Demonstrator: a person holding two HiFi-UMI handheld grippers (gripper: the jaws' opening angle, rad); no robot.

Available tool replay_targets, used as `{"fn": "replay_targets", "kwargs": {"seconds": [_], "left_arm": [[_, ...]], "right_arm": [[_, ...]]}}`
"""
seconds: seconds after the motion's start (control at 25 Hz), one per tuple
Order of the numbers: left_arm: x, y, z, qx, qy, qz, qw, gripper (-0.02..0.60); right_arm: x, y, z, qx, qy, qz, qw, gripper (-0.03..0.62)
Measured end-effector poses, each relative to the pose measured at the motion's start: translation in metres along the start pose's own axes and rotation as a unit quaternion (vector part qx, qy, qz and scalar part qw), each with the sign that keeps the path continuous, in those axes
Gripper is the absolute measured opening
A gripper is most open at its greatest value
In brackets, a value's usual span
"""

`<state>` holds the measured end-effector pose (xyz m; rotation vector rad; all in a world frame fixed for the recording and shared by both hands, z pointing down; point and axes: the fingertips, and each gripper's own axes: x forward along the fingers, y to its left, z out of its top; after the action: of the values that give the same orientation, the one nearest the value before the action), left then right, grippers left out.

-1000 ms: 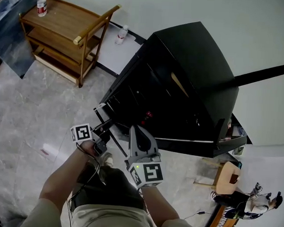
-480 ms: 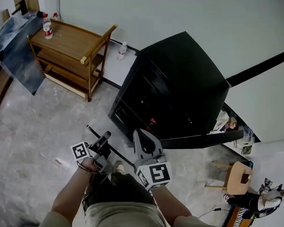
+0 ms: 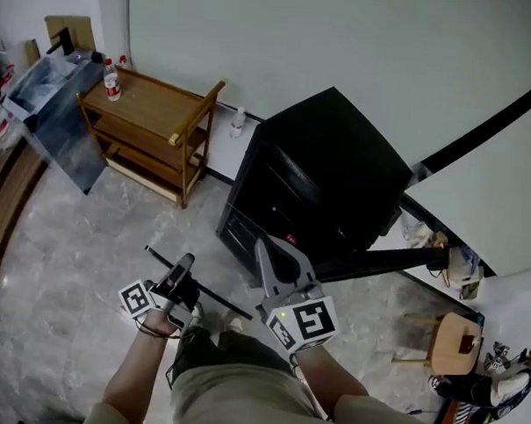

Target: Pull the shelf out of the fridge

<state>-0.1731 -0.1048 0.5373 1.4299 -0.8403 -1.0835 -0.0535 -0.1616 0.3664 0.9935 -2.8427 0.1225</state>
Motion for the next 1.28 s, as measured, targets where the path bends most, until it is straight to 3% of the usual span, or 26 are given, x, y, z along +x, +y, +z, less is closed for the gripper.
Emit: {"fn": "replay_targets", "kwargs": {"seconds": [0.4, 0.68, 1.04, 1.28], "left_arm": [[-0.008, -0.116, 0.022, 0.027, -0.067, -0.032, 0.9969, 0.025], [-0.004, -0.194, 0.045, 0.027, -0.125, -0.054, 0.9903, 0.025], [0.009, -0.289, 0.064, 0.064, -0.145, -0.098, 0.9824, 0.029], [0.024, -0.314, 0.073, 0.061, -0.154, -0.115, 0.9794, 0.029]], "right_arm": [[-0.03, 0.013, 0.097, -0.014, -0.054, 0.031, 0.998, -0.003], [-0.039, 0.015, 0.157, -0.03, -0.086, 0.024, 0.996, -0.003], [-0.049, 0.012, 0.213, -0.038, -0.152, 0.02, 0.987, -0.003], [-0.054, 0.007, 0.232, -0.058, -0.167, 0.011, 0.984, -0.003]]}}
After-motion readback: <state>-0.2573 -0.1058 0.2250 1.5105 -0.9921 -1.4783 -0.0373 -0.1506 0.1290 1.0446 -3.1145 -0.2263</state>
